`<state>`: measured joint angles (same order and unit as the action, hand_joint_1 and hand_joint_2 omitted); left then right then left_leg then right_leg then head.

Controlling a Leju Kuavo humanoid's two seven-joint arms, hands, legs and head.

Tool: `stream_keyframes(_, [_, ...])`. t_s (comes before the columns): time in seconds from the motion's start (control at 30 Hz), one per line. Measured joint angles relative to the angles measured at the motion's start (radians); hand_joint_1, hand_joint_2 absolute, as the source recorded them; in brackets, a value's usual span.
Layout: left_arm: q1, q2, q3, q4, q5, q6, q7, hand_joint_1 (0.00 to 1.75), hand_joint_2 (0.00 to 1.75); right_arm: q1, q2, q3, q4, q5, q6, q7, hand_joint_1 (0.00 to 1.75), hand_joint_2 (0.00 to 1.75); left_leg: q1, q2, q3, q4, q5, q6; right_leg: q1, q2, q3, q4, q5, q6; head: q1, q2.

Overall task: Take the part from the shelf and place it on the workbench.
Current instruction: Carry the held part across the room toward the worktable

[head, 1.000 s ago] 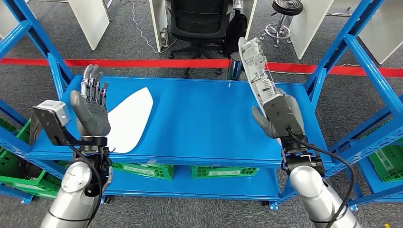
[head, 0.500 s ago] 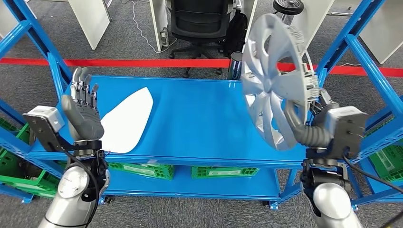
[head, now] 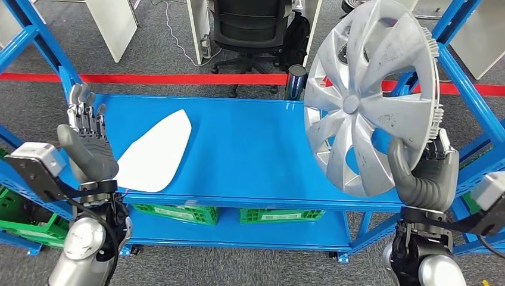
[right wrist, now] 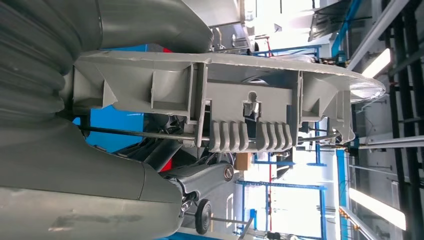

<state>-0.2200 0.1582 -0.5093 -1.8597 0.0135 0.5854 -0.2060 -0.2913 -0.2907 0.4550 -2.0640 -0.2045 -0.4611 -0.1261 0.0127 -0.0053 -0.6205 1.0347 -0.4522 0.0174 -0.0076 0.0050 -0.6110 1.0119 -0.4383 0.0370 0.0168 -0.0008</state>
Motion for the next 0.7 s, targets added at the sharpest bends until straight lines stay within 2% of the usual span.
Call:
stream_keyframes(0.6, [0.017, 0.014, 0.000, -0.047, 0.002, 0.007, 0.008, 0.00, 0.00, 0.040, -0.004, -0.028, -0.060, -0.005, 0.006, -0.007, 1.75, 1.75, 0.000, 0.000, 0.000, 0.000, 0.000, 0.000, 0.000, 0.000, 0.000, 0.000, 0.000, 0.000, 0.000, 0.000])
stream_keyframes(0.7, [0.018, 0.016, -0.001, -0.051, 0.007, 0.006, 0.008, 0.00, 0.00, 0.043, -0.006, -0.029, -0.062, 0.011, 0.006, 0.000, 1.75, 1.75, -0.004, 0.000, -0.001, 0.002, -0.002, 0.003, -0.003, 0.000, 0.001, -0.003, 0.001, 0.006, -0.001, 0.000])
